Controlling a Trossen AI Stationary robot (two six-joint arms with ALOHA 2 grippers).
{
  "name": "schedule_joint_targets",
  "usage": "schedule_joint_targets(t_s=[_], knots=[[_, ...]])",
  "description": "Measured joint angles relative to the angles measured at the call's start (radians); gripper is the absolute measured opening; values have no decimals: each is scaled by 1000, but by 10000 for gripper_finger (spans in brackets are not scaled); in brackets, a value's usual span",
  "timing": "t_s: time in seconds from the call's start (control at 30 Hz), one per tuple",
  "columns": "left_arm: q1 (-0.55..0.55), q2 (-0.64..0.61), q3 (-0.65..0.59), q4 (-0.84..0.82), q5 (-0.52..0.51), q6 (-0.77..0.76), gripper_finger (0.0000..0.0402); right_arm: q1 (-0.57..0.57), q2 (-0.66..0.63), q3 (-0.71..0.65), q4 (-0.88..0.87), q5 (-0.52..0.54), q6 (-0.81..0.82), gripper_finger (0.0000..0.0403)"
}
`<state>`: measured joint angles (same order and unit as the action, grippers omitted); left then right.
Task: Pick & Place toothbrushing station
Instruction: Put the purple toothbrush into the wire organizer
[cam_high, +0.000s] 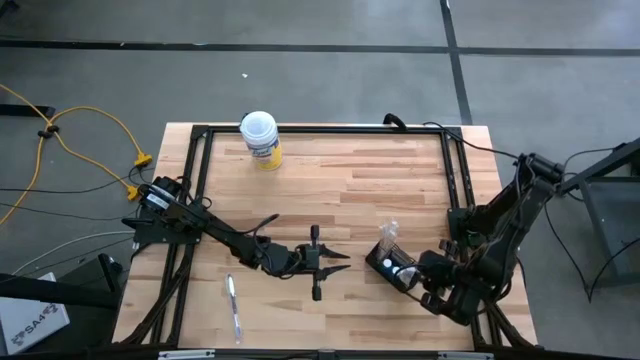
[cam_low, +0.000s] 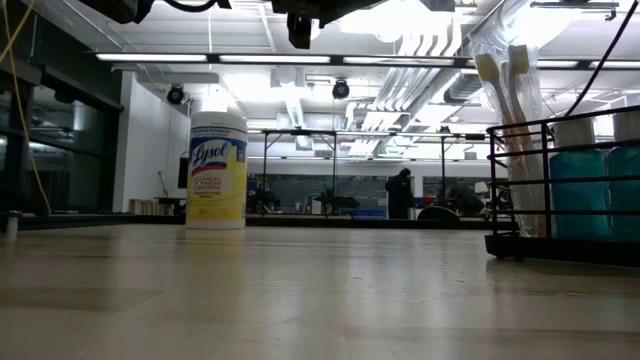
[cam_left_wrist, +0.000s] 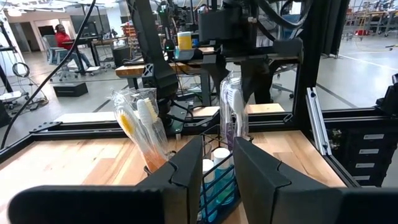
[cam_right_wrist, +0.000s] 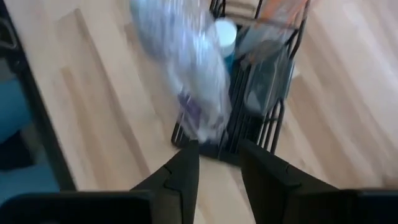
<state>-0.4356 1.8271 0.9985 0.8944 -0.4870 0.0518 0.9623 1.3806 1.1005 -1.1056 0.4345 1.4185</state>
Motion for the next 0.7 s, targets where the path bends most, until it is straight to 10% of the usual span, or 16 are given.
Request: schedule_joint_targets(t_s=[0.7], knots=[[-11,-235,0,-438,53,-77,85,0,-150,0,326,-94,-161,107]])
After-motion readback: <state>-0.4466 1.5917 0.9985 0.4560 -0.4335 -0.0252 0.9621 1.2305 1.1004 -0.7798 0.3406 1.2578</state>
